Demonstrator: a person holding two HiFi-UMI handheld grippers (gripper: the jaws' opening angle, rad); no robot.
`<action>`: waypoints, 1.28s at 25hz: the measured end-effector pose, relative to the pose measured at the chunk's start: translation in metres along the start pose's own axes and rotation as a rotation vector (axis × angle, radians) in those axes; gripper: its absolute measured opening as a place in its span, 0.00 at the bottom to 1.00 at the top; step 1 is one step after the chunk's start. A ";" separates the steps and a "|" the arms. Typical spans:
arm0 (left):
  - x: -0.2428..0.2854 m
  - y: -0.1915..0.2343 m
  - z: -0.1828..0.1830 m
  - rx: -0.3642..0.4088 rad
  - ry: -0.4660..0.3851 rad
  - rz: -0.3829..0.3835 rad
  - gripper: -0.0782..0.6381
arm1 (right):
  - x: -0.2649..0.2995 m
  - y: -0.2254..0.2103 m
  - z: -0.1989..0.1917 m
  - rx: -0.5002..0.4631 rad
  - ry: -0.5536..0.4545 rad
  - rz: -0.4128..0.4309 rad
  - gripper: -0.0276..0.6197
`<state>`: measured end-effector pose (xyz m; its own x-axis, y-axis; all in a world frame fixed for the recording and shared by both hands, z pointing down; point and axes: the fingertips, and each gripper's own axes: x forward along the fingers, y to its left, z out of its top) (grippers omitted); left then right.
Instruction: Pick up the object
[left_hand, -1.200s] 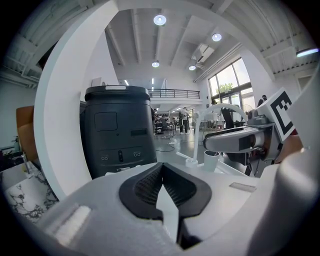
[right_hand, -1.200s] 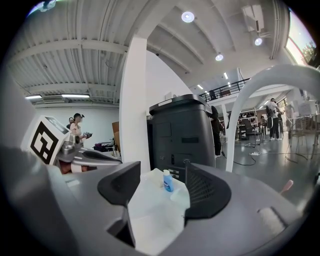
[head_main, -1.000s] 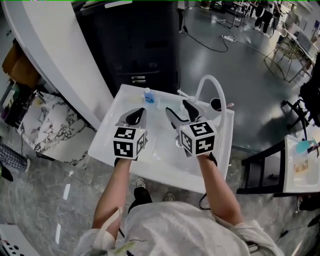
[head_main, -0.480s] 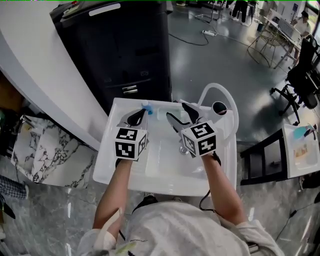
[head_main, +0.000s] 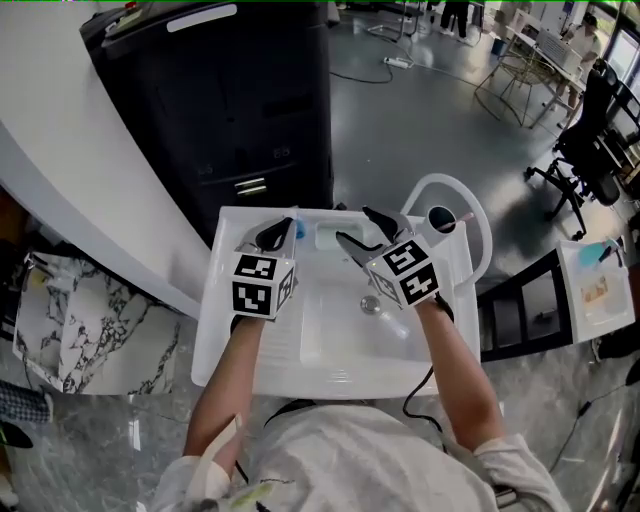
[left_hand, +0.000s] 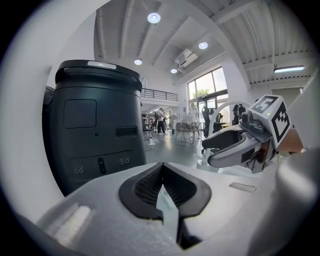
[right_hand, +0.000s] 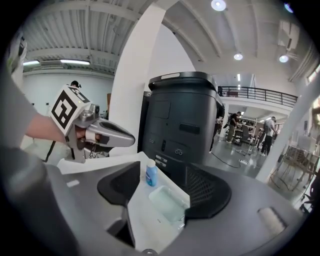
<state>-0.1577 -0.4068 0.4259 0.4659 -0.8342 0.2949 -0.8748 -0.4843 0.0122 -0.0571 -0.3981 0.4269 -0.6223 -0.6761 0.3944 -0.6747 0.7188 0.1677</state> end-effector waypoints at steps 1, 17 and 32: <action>0.002 0.001 -0.001 0.001 0.000 -0.004 0.11 | 0.003 0.001 -0.002 -0.021 0.015 0.010 0.45; 0.015 0.014 -0.020 -0.016 0.013 -0.034 0.11 | 0.048 0.027 -0.066 -0.312 0.319 0.194 0.46; 0.021 0.024 -0.032 0.013 0.044 -0.055 0.11 | 0.083 0.031 -0.135 -0.455 0.543 0.305 0.44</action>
<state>-0.1728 -0.4276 0.4628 0.5066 -0.7940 0.3361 -0.8461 -0.5327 0.0168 -0.0760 -0.4099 0.5868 -0.3932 -0.3472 0.8514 -0.2016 0.9360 0.2885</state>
